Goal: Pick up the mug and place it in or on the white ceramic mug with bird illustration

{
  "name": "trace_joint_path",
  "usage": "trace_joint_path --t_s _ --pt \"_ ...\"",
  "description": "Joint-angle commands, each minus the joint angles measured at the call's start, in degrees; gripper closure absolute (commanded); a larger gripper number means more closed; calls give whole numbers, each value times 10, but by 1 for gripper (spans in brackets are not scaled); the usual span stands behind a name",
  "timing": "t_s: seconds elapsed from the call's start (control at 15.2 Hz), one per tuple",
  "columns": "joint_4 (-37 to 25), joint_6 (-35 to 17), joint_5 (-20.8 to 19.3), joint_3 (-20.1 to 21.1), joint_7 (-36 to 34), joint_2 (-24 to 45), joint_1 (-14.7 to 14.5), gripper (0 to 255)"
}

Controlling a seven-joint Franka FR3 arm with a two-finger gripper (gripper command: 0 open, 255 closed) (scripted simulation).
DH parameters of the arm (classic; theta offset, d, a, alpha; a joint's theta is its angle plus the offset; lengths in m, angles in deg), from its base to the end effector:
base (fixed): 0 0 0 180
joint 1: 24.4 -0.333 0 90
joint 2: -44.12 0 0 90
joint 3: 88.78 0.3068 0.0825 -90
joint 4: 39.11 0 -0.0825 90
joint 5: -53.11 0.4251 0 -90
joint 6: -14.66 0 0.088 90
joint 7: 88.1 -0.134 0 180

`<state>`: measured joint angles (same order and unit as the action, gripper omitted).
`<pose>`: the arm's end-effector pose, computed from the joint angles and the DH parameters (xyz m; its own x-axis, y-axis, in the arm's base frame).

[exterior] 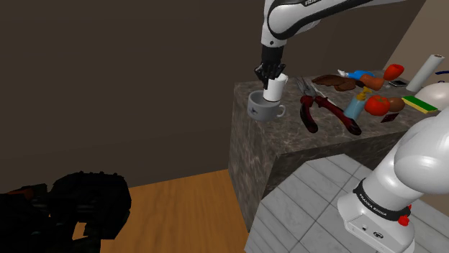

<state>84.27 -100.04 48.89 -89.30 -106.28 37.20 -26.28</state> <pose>0.5462 0.0067 0.3955 0.9658 -0.2590 -0.0099 -0.2577 -0.9636 0.0714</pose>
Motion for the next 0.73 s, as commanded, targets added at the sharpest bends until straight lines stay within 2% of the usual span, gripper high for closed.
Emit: trace_joint_path --t_s 0.0,0.33,0.59,0.66 --pt "0 0 0 0 0 0 0 0" --pt "0 0 0 0 0 0 0 0" --pt "-59 73 2 2 1 -14 -2 0" --pt "-59 73 2 2 1 -14 -2 0"
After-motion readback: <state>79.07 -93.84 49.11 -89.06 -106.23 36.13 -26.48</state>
